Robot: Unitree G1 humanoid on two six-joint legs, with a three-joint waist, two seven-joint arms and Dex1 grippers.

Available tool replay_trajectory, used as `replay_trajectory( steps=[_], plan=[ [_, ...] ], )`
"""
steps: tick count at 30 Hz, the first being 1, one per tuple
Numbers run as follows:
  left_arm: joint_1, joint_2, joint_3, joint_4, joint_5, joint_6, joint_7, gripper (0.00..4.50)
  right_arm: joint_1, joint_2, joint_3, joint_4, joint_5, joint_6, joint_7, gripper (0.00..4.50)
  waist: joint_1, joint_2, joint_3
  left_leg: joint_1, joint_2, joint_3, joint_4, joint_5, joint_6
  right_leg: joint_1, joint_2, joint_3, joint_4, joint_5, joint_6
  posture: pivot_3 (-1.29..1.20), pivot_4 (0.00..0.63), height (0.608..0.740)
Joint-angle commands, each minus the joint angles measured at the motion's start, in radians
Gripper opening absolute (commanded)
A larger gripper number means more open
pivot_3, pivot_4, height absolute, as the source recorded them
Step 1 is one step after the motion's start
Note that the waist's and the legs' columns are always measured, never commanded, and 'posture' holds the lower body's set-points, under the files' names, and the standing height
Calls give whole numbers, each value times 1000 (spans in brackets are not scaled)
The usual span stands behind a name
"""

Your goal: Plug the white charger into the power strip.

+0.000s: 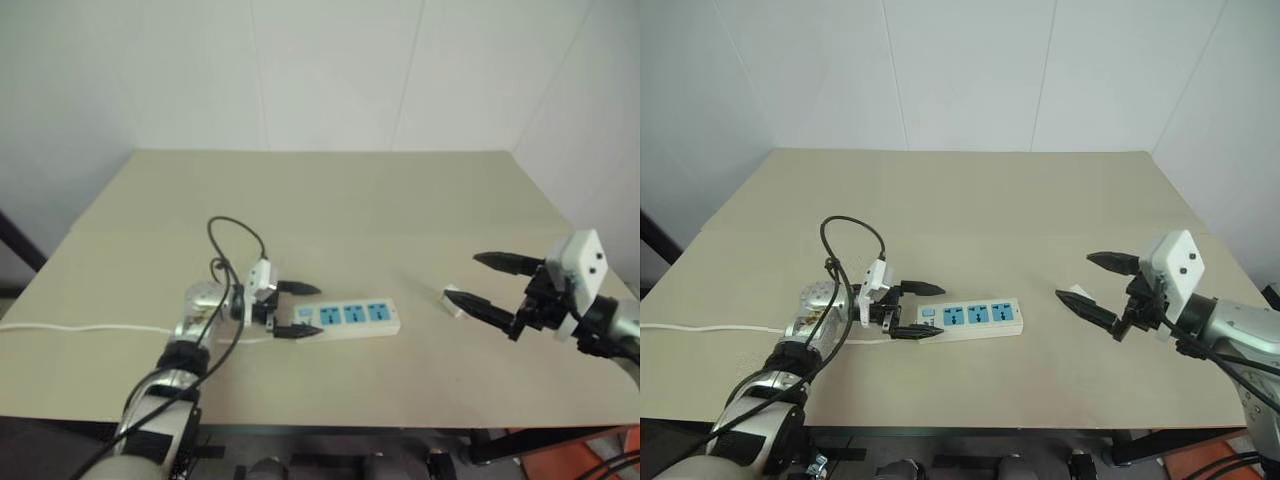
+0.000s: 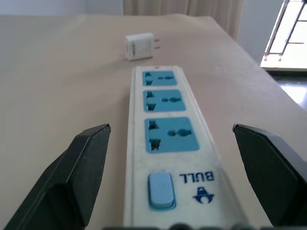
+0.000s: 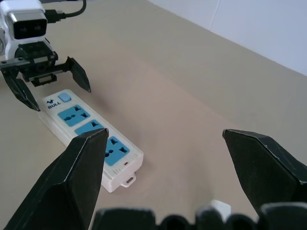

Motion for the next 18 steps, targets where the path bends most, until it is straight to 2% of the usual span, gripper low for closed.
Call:
replay_trajectory(
  steps=[1, 7, 18],
  plan=[
    [18, 32, 24, -51, -37, 19, -14, 4465, -4, -17, -43, -23, 20, 10, 1, 4500, -1, 0, 0, 0, 0, 0, 0, 0, 0, 0, 0, 0, 0, 0, 0, 0, 150, 740],
    [41, 43, 16, 4, -15, -34, 5, 4465, -33, -21, -30, -15, 26, 21, 2, 4500, 3, 0, 0, 0, 0, 0, 0, 0, 0, 0, 0, 0, 0, 0, 0, 0, 150, 740],
    [56, -10, -9, 129, 37, -117, 49, 4465, -45, -24, -38, -27, 44, 42, 4, 4500, 4, 0, 0, 0, 0, 0, 0, 0, 0, 0, 0, 0, 0, 0, 0, 0, 150, 740]
  ],
)
